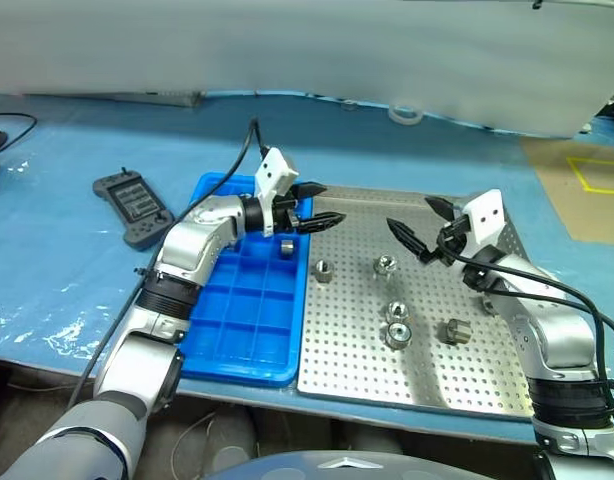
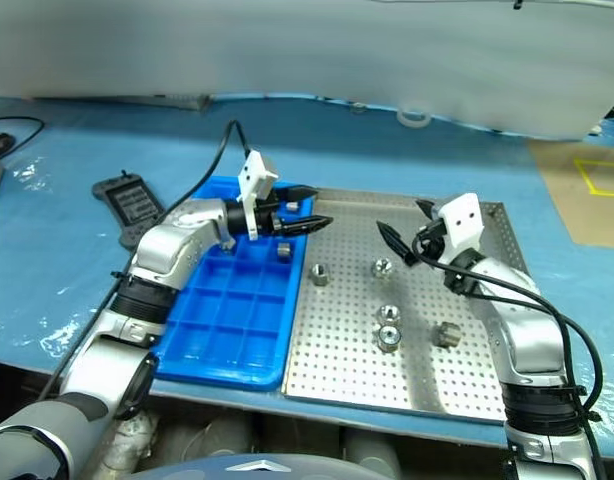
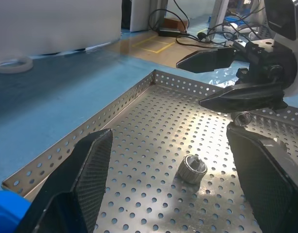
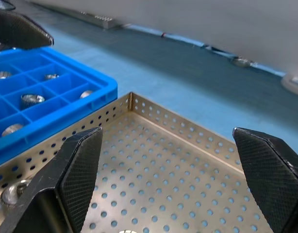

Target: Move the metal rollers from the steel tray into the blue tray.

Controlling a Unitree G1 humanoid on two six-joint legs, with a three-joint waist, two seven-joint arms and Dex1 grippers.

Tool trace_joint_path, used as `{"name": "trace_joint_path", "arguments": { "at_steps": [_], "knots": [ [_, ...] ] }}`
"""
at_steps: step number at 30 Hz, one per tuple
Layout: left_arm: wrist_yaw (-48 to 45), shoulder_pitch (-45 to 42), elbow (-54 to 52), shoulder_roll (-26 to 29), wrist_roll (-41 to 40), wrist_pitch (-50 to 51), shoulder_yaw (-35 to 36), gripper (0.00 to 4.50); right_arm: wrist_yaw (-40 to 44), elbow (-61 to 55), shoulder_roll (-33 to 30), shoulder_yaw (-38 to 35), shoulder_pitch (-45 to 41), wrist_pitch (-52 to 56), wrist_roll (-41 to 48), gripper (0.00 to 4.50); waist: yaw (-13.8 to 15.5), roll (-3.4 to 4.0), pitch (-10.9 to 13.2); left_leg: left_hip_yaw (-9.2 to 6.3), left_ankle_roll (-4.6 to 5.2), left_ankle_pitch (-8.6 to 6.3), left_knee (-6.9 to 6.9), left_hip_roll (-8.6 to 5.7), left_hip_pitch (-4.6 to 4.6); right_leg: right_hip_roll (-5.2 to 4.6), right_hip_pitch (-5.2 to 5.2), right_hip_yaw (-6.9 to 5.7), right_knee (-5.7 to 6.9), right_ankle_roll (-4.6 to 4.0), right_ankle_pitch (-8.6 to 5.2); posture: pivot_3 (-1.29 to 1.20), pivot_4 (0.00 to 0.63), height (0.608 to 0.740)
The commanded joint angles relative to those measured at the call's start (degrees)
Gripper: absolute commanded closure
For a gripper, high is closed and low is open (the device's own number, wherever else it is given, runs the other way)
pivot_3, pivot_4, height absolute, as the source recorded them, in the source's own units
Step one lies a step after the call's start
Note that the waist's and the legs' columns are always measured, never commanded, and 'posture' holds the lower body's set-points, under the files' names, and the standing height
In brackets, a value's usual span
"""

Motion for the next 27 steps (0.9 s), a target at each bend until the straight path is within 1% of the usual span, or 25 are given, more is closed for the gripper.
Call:
{"name": "trace_joint_path", "arguments": {
  "at_steps": [1, 2, 4, 7, 9, 12, 15, 17, 22, 24, 27],
  "knots": [
    [0.1, -2.7, 1.0, -2.4, 1.6, -2.4, -1.2, 0.54, -1.2, -1.5, 1.2, -1.5, -0.5, -1.0, 0.6, 0.0, 0.0, 0.01, 0.0, 0.01, 0.08, 0.02, 0.03, -0.04, -0.05, -0.03, -0.04, 0.01, 0.01, -0.01, 0.01, -0.15, 0.15, 0.74],
    [-0.3, -3.2, 1.9, -3.3, 1.8, -2.5, -1.5, 0.54, -1.6, -1.7, 1.6, -2.4, -0.6, -1.0, 1.0, 0.0, 0.0, 0.01, 0.0, 0.0, 0.29, 0.12, 0.06, -0.06, -0.09, -0.04, -0.09, 0.04, 0.03, -0.03, 0.02, -0.15, 0.15, 0.74],
    [-0.9, -4.2, 4.0, -5.5, 1.7, -2.6, -1.8, 0.54, -2.6, -1.8, 1.9, -4.3, -0.3, -1.1, 1.5, 0.0, 0.0, 0.01, 0.0, 0.0, 0.33, 0.14, 0.06, -0.07, -0.1, -0.08, -0.11, 0.02, 0.04, -0.05, 0.04, -0.17, 0.15, 0.74],
    [-1.9, -6.7, 11.8, -9.8, 4.9, -6.1, -4.6, 0.54, -4.8, -3.6, 2.2, -8.4, 1.8, -1.1, 2.3, 0.0, 0.1, 0.02, 0.0, 0.07, 0.38, 0.16, 0.05, -0.11, -0.09, -0.16, -0.06, -0.01, 0.02, -0.06, 0.04, -0.2, 0.15, 0.74],
    [-3.6, -8.8, 18.4, -12.3, 7.0, -8.4, -6.4, 0.54, -5.6, -6.5, 2.3, -10.1, 4.8, -0.6, 2.8, 0.0, -0.1, 0.03, 0.0, 0.09, 0.44, 0.14, 0.04, -0.2, -0.07, -0.27, -0.05, 0.0, 0.0, -0.06, 0.04, -0.25, 0.15, 0.74],
    [-5.8, -11.8, 29.1, -14.7, 10.9, -13.6, -8.2, 0.54, -8.3, -9.6, 3.1, -12.8, 8.0, -0.4, 2.9, 0.0, -0.9, 0.04, 0.0, 0.02, 0.63, 0.09, 0.05, -0.32, -0.06, -0.43, -0.09, 0.02, -0.01, -0.04, 0.05, -0.3, 0.15, 0.74],
    [-4.4, -15.9, 40.0, -16.8, 13.9, -18.8, -7.5, 0.54, -12.1, -12.0, 4.9, -15.8, 10.6, -0.5, 2.6, 0.0, -2.1, 0.05, 0.0, -0.06, 0.74, 0.04, 0.08, -0.46, -0.05, -0.55, -0.11, 0.06, -0.04, -0.03, 0.05, -0.36, 0.15, 0.74],
    [-4.0, -18.0, 44.9, -18.4, 14.8, -20.7, -6.5, 0.54, -13.6, -14.1, 6.0, -16.6, 12.5, -0.4, 2.5, 0.0, -3.1, 0.06, 0.0, -0.09, 0.77, 0.02, 0.09, -0.48, -0.04, -0.58, -0.11, 0.1, -0.09, -0.03, 0.05, -0.4, 0.15, 0.74],
    [-1.3, -20.5, 54.4, -20.7, 19.2, -22.9, -6.4, 0.54, -16.2, -19.1, 8.4, -16.3, 17.0, -0.2, 2.3, 0.0, -4.2, 0.15, 0.0, -0.07, 0.88, -0.08, 0.09, -0.48, 0.0, -0.62, -0.06, 0.09, -0.16, -0.02, 0.05, -0.47, 0.15, 0.74],
    [0.1, -20.8, 56.6, -21.0, 20.7, -23.8, -6.0, 0.54, -16.8, -20.0, 9.3, -15.9, 18.5, -0.6, 2.0, 0.0, -4.8, 0.16, 0.0, -0.06, 1.02, -0.2, 0.09, -0.52, -0.01, -0.69, -0.06, 0.1, -0.19, -0.02, 0.05, -0.49, 0.15, 0.74],
    [-1.2, -20.8, 57.9, -21.8, 22.4, -24.9, -6.1, 0.54, -17.6, -21.5, 10.4, -15.1, 20.0, -0.6, 1.6, 0.0, -5.8, 0.17, 0.0, -0.05, 1.06, -0.26, 0.11, -0.51, -0.08, -0.69, -0.09, 0.09, -0.28, -0.02, 0.04, -0.51, 0.15, 0.74]
  ]
}}
